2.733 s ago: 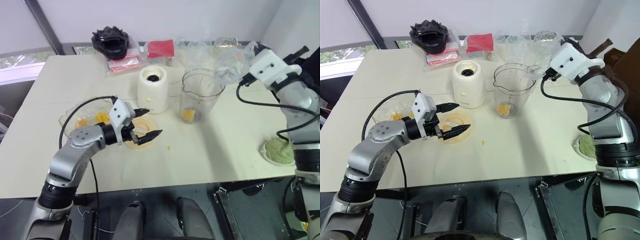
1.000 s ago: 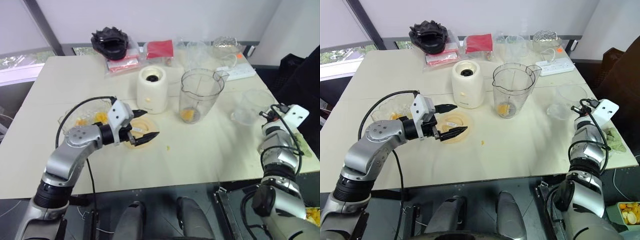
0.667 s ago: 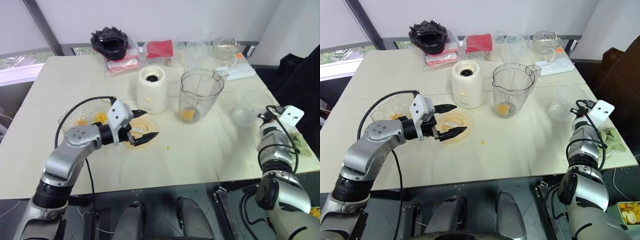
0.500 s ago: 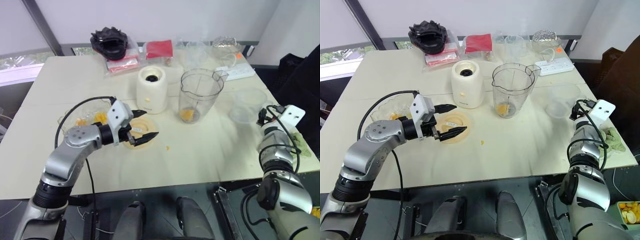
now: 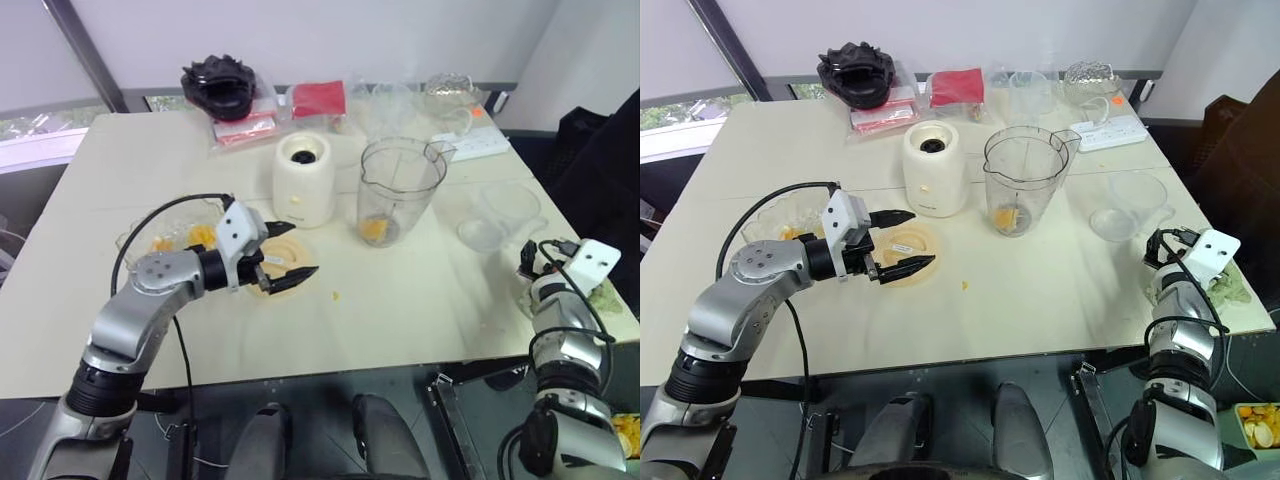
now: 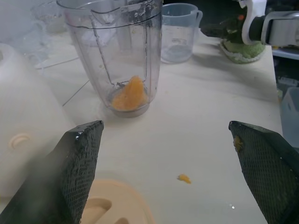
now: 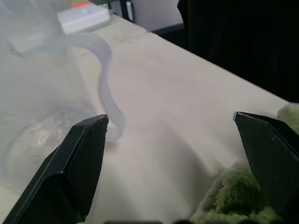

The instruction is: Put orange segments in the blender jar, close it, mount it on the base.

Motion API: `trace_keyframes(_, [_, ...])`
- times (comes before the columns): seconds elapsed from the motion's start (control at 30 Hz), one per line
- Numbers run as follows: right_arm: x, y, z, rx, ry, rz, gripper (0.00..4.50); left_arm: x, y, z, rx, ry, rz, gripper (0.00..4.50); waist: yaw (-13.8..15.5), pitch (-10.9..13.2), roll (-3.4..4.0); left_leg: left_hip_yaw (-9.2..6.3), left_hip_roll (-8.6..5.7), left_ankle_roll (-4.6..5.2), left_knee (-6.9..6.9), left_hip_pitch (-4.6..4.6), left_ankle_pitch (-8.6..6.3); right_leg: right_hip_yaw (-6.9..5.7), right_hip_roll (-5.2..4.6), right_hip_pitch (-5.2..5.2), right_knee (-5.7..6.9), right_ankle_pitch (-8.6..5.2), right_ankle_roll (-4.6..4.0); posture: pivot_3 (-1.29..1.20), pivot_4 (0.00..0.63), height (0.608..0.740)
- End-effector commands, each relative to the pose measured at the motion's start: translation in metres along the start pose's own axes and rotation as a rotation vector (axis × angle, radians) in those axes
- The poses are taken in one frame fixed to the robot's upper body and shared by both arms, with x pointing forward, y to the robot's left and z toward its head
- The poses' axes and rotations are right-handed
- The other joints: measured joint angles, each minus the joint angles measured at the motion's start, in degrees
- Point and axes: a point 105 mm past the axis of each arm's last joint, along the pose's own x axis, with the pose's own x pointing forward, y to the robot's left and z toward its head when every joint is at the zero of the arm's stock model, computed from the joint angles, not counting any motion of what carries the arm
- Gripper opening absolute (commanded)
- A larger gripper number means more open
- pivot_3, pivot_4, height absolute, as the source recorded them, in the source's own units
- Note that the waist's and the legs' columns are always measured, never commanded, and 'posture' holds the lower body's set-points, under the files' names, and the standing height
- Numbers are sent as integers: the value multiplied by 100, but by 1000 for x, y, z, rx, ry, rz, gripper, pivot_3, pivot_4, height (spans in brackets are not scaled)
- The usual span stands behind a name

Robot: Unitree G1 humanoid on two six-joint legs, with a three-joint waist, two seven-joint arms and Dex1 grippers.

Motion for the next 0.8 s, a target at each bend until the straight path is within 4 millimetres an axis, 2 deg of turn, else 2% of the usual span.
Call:
trace_keyframes(0.03, [-13,6,29,-2,-69,52,4468,-1,3,7,32,-11,-16,4500,12,0,0,0,0,0,0,-1,0,0,0,0,-1,0,1,0,150,740])
trace_keyframes(0.2, [-44,11,58,7,-69,137,4468,-8,18,5,67,36,-42,4500,17,-1,2,-3,-1,0,1,-2,0,0,-1,0,1,0,0,0,150,740])
trace_keyframes(0.3, [-74,31,64,-52,31,309,4468,-16,31,3,96,90,-95,4500,24,-2,5,-8,0,0,1,-1,0,-3,2,0,5,-3,-3,0,150,740])
trace_keyframes(0.43, [-130,66,59,-135,192,642,4468,-23,43,-4,119,162,-176,4500,20,-3,1,-6,1,2,1,-4,-1,-4,1,2,-2,-13,-19,0,150,740])
trace_keyframes(0.5, [-158,79,64,-149,222,779,4468,-28,52,-7,126,201,-208,4500,33,-3,1,-7,3,2,0,-6,-1,-5,2,2,-5,-14,-19,0,150,740])
trace_keyframes(0.57, [-177,89,71,-148,222,862,4468,-33,59,-10,128,229,-234,4500,25,-1,-3,-8,5,3,3,-7,-1,-7,3,2,-6,-14,-19,0,150,740])
trace_keyframes(0.7, [-201,118,83,-185,193,1011,4468,-39,75,-18,112,303,-305,4500,29,-2,-10,-4,4,3,11,-10,-1,-7,1,3,-9,-13,-19,0,150,740])
trace_keyframes(0.8, [-203,139,96,-207,134,1070,4468,-37,90,-22,90,350,-331,4500,37,1,-22,-4,5,3,13,-10,-1,-10,1,4,-10,-12,-21,0,150,740])
